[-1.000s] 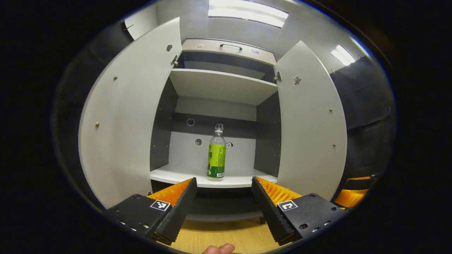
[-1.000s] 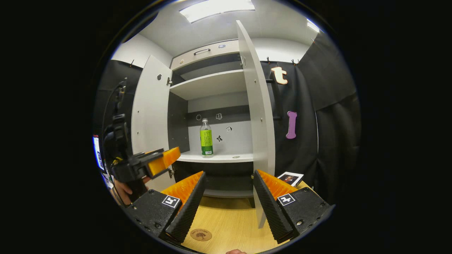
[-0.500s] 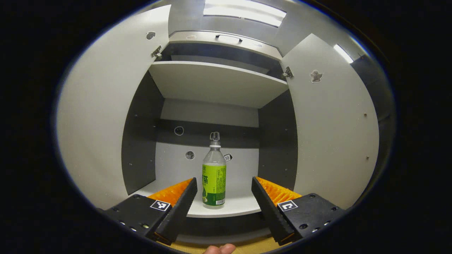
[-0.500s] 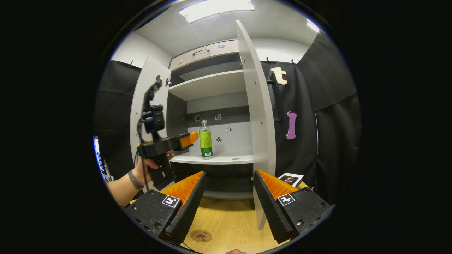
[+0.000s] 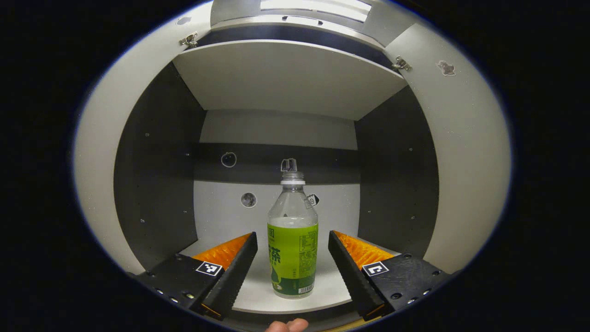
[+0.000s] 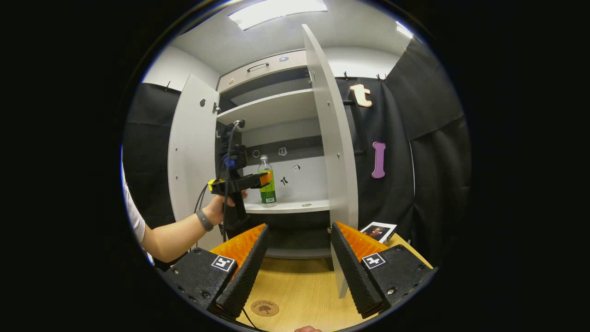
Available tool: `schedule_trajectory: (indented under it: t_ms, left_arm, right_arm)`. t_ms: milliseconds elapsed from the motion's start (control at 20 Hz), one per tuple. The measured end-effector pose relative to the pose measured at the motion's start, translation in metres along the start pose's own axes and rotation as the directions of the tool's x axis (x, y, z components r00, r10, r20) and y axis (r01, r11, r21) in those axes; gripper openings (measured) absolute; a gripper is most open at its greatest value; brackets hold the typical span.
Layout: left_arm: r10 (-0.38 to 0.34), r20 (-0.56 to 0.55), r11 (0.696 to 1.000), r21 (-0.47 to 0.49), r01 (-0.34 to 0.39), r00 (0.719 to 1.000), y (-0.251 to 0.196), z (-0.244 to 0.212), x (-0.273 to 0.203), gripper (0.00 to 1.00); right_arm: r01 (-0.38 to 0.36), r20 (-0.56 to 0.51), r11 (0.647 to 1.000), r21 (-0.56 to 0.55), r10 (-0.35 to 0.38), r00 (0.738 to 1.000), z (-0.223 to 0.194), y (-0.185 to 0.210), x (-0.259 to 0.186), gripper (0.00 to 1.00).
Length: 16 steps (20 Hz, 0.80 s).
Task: Grasp the bottle in the cabinet with the left hand and place it on the coaster, then close the right door with the right hand and the left door with the left hand.
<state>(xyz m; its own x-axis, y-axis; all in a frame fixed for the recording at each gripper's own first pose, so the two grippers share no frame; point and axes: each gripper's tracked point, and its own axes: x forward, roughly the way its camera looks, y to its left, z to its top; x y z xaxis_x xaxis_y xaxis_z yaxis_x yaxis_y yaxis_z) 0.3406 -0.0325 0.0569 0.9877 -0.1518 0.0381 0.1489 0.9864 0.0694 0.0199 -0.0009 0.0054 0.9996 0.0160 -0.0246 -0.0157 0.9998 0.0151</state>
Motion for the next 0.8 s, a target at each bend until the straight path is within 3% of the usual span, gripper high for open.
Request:
schedule_trajectory:
  t_ms: [450, 650, 800]
  left_arm:
    - [0.012, -0.060, 0.997, -0.074, -0.016, 0.998, 0.013, -0.022, 0.039, 0.94]
    - [0.008, -0.046, 0.998, -0.061, -0.011, 0.999, 0.011, -0.017, 0.042, 0.93]
    - [0.011, -0.030, 0.998, -0.053, -0.012, 0.999, 0.012, -0.011, 0.040, 0.75]
  right_arm:
    - [0.045, -0.009, 0.999, 0.007, -0.045, 0.999, 0.002, -0.005, -0.002, 0.82]
    - [0.066, 0.005, 0.998, 0.003, -0.066, 0.998, 0.006, -0.007, -0.001, 0.82]
    - [0.070, 0.000, 0.997, 0.012, -0.070, 0.998, 0.005, -0.007, -0.002, 0.82]
